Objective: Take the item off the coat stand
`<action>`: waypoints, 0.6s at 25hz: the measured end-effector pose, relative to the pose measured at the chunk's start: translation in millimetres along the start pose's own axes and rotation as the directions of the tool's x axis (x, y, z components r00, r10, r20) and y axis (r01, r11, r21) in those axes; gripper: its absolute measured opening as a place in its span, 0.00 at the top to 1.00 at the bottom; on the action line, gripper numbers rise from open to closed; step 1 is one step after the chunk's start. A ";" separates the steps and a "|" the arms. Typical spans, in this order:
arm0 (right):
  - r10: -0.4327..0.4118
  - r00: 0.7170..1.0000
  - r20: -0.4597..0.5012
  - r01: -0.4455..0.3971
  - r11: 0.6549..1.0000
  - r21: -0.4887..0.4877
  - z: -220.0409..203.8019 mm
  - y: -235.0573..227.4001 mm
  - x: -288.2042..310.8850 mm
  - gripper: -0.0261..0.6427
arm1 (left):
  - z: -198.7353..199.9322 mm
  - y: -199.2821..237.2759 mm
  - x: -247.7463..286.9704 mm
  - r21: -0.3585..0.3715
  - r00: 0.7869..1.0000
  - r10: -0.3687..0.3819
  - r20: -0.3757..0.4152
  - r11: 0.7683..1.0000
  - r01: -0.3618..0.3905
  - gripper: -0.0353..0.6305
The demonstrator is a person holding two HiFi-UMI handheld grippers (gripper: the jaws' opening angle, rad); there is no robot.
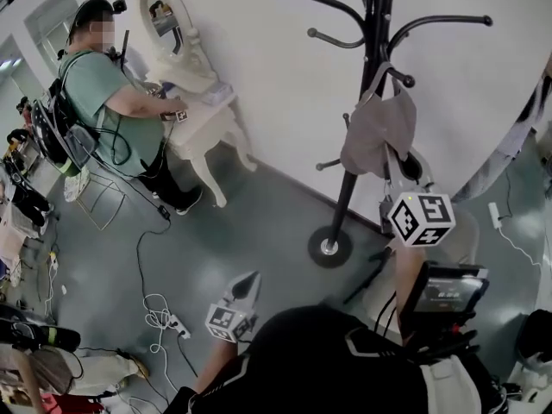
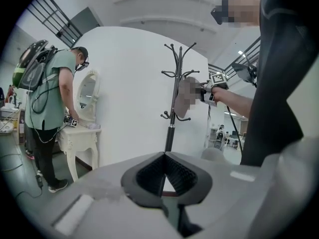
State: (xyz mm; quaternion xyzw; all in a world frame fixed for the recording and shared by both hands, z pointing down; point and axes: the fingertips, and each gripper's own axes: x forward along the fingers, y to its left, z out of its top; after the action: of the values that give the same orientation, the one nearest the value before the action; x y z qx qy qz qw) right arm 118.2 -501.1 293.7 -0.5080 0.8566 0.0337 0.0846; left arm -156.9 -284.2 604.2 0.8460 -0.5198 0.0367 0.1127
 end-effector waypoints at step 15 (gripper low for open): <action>-0.003 0.997 0.078 0.007 0.998 -0.061 48.4 14.6 -23.9 0.91 | 0.3 -2.0 -18.2 -0.004 1.000 -0.025 0.019 1.000 0.025 0.92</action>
State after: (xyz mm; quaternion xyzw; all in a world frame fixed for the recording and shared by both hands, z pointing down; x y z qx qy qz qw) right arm 122.0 -466.4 250.0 -0.5107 0.8499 0.0793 0.1023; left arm -163.5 -267.5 600.4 0.8525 -0.5104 0.0263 0.1100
